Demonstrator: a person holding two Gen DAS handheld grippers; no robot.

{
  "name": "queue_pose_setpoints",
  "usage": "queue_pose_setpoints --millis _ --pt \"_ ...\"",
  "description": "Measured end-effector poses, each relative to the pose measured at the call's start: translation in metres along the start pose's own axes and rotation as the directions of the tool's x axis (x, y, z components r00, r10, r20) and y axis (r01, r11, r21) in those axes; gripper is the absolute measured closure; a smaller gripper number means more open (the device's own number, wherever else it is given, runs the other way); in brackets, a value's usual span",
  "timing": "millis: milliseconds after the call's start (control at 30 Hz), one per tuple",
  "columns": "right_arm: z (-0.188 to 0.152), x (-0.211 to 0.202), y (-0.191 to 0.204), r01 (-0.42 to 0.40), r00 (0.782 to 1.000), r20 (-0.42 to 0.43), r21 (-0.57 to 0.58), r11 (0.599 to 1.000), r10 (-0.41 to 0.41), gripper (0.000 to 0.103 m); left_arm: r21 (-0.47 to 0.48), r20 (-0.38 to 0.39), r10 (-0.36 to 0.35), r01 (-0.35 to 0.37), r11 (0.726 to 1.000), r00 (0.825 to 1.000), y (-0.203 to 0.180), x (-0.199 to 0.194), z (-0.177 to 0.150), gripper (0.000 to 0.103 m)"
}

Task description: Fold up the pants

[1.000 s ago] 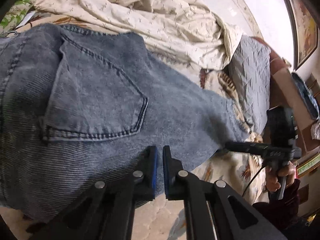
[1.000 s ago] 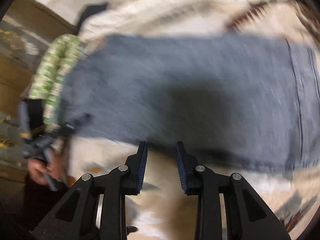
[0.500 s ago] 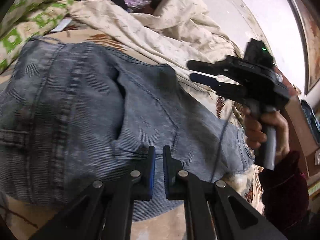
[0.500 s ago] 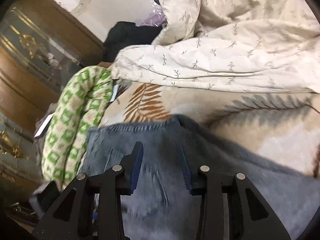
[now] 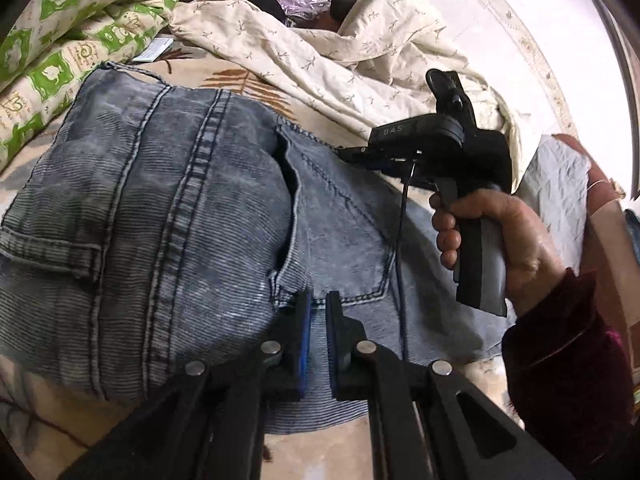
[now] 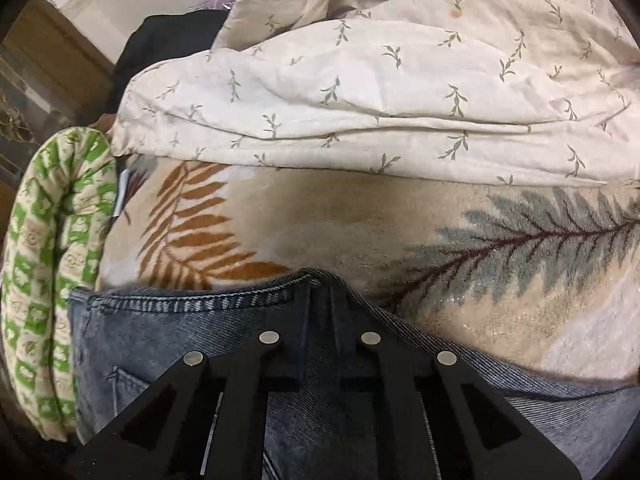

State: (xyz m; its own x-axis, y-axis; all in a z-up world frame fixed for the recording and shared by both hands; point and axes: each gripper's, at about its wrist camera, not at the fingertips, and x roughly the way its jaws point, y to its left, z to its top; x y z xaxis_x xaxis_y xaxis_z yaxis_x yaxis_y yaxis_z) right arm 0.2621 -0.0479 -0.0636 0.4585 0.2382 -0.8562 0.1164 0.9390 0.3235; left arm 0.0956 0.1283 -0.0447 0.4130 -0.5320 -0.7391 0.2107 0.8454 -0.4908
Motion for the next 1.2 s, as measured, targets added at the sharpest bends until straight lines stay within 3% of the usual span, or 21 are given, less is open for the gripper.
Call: queue_pose_setpoints --millis 167,233,267,367,467,567,633,700,767,900,967,1000,1033,1100,1200 --pt "-0.004 -0.004 -0.003 -0.012 0.999 0.039 0.032 0.999 0.011 0.094 0.032 -0.042 0.025 -0.023 0.999 0.999 0.002 0.010 -0.005 0.094" --pt "-0.007 -0.012 -0.006 -0.035 0.999 0.035 0.054 0.998 0.034 0.084 0.025 -0.046 0.018 -0.017 1.000 0.999 0.005 0.011 -0.004 0.094" --pt "-0.010 -0.020 -0.008 -0.051 0.998 0.028 0.065 0.997 0.049 0.071 0.014 -0.045 0.011 -0.010 1.000 0.999 0.006 0.011 -0.003 0.094" --pt "-0.024 -0.067 -0.014 -0.107 0.989 0.105 0.040 0.993 0.102 0.070 -0.021 -0.015 -0.010 0.009 1.000 1.000 0.008 0.003 -0.001 0.094" --pt "-0.044 -0.122 -0.025 -0.099 0.980 0.173 0.003 0.995 0.097 0.065 0.025 0.044 0.026 -0.027 0.999 0.999 0.000 -0.009 -0.001 0.092" --pt "-0.072 -0.177 -0.052 -0.093 0.966 0.246 0.022 0.995 0.085 0.050 0.081 0.123 0.069 -0.079 0.994 0.990 -0.010 -0.022 -0.002 0.066" --pt "-0.095 -0.210 -0.077 -0.096 0.951 0.301 0.060 0.994 0.074 0.046 0.109 0.166 0.103 -0.122 0.987 0.981 -0.017 -0.026 -0.003 0.044" --pt "-0.123 -0.238 -0.109 -0.115 0.937 0.343 0.118 0.986 0.068 0.046 0.133 0.181 0.112 -0.138 0.981 0.977 -0.023 -0.026 -0.005 0.043" --pt "-0.157 -0.263 -0.151 -0.149 0.919 0.391 0.203 0.968 0.059 0.046 0.162 0.188 0.118 -0.149 0.975 0.975 -0.032 -0.024 -0.008 0.042" --pt "-0.208 -0.284 -0.201 -0.186 0.886 0.464 0.335 0.924 0.010 0.042 0.231 0.212 0.144 -0.193 0.954 0.967 -0.051 -0.020 -0.012 0.028" --pt "-0.236 -0.287 -0.225 -0.235 0.862 0.506 0.401 0.886 -0.001 0.042 0.272 0.232 0.168 -0.229 0.935 0.958 -0.061 -0.019 -0.016 0.021" --pt "-0.251 -0.285 -0.241 -0.265 0.857 0.515 0.466 0.844 -0.015 0.040 0.301 0.252 0.178 -0.252 0.920 0.951 -0.067 -0.021 -0.019 0.014" --pt "-0.257 -0.285 -0.251 -0.276 0.863 0.505 0.506 0.817 -0.022 0.039 0.321 0.272 0.183 -0.268 0.908 0.945 -0.071 -0.022 -0.022 0.007" --pt "-0.265 -0.278 -0.271 -0.303 0.887 0.461 0.598 0.742 -0.009 0.039 0.373 0.308 0.170 -0.283 0.884 0.936 -0.082 -0.023 -0.027 0.005" --pt "-0.278 -0.277 -0.281 -0.368 0.870 0.493 0.618 0.695 0.023 0.039 0.414 0.301 0.109 -0.233 0.880 0.947 -0.092 -0.023 -0.029 0.004"
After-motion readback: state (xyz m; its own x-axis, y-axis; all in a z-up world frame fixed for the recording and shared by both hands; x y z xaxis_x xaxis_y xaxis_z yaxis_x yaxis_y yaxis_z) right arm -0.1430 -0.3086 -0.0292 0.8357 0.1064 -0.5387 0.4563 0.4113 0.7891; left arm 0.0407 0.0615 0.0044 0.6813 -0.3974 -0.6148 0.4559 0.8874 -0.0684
